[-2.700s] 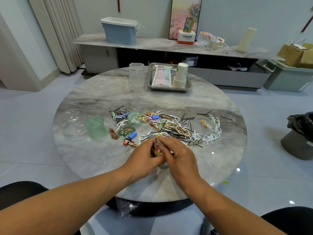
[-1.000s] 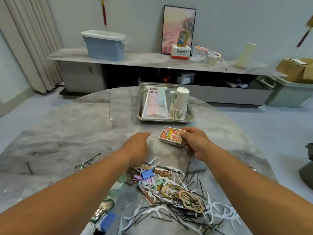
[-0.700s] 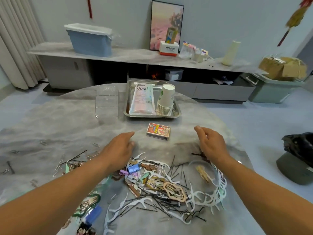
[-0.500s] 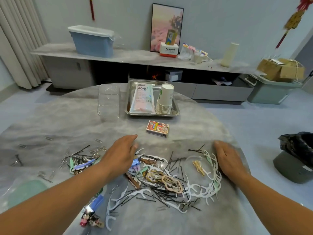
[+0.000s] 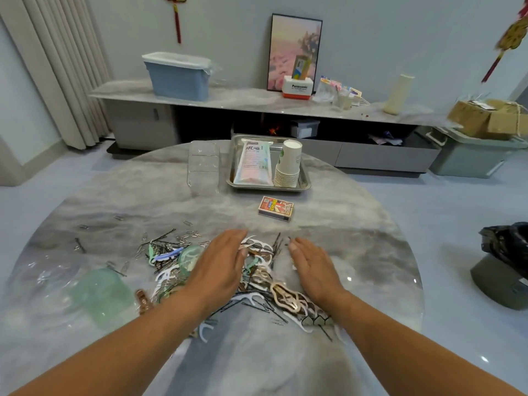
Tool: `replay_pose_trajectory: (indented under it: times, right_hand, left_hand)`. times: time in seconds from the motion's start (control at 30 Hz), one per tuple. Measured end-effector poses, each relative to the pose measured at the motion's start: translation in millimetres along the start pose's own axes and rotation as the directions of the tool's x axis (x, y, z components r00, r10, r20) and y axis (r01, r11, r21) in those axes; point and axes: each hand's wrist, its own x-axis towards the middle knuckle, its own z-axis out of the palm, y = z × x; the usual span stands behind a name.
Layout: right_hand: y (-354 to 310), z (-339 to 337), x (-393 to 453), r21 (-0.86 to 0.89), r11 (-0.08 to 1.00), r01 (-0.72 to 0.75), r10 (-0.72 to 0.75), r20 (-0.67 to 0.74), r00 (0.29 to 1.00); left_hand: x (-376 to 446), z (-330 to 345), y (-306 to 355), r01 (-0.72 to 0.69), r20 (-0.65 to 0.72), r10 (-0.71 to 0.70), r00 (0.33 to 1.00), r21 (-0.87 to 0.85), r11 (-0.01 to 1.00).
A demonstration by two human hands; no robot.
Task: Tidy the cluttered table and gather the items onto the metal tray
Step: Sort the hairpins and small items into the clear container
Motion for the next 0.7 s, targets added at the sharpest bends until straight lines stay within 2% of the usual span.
replay_pose_trajectory:
  times: [0.1, 0.2, 0.27, 0.3, 0.33, 0.4, 0.47, 0.53, 0.7]
  right_hand:
    - [-33.6, 20.2, -3.6, 0.046, 0.998, 0.033, -0.035, 0.047, 0.998]
    - [-51.5, 20.1, -9.7, 0.249, 0.968, 0.017, -0.040, 0.085, 0.996]
    - [-52.8, 10.6, -21.2, 0.327, 0.945, 0.004, -0.003, -0.006, 1.000]
    - [-48.2, 5.1, -28.5, 0.331, 0.944, -0.007, 0.045, -0.110, 0.993]
    - [-41.2, 0.2, -36.9, 0.335, 0.942, -0.031, 0.114, -0.230, 0.966]
    - [-28.1, -8.0, -56.3, 0.355, 0.925, -0.136, 0.285, -0.413, 0.865]
    - [-14.2, -11.3, -74.6, 0.369, 0.886, -0.282, 0.440, -0.473, 0.763]
    - [-10.6, -7.4, -90.3, 0.347, 0.864, -0.365, 0.498, -0.484, 0.719]
    - [-40.2, 27.5, -105.4, 0.234, 0.935, -0.265, 0.350, -0.497, 0.794]
  left_hand:
    - [-18.6, -5.3, 0.6, -0.003, -0.091, 0.003, 0.996, -0.003, 1.000]
    - [-43.3, -10.3, -1.4, -0.011, -0.170, 0.011, 0.985, 0.003, 1.000]
    - [-65.3, -13.3, -4.1, -0.034, -0.268, 0.035, 0.963, 0.008, 0.999]
    - [-76.5, -12.4, -4.9, -0.031, -0.327, 0.035, 0.944, 0.017, 0.999]
    - [-87.3, -9.8, -5.5, -0.006, -0.386, 0.013, 0.922, 0.021, 1.000]
    - [-108.0, -3.8, -6.2, 0.102, -0.494, -0.090, 0.865, -0.003, 0.995]
    - [-122.1, 5.2, -3.8, 0.209, -0.561, -0.200, 0.803, -0.050, 0.977]
    - [-130.3, 11.9, -1.6, 0.260, -0.606, -0.264, 0.751, -0.096, 0.961]
    - [-133.6, 8.5, -7.6, 0.358, -0.648, -0.439, 0.623, -0.263, 0.896]
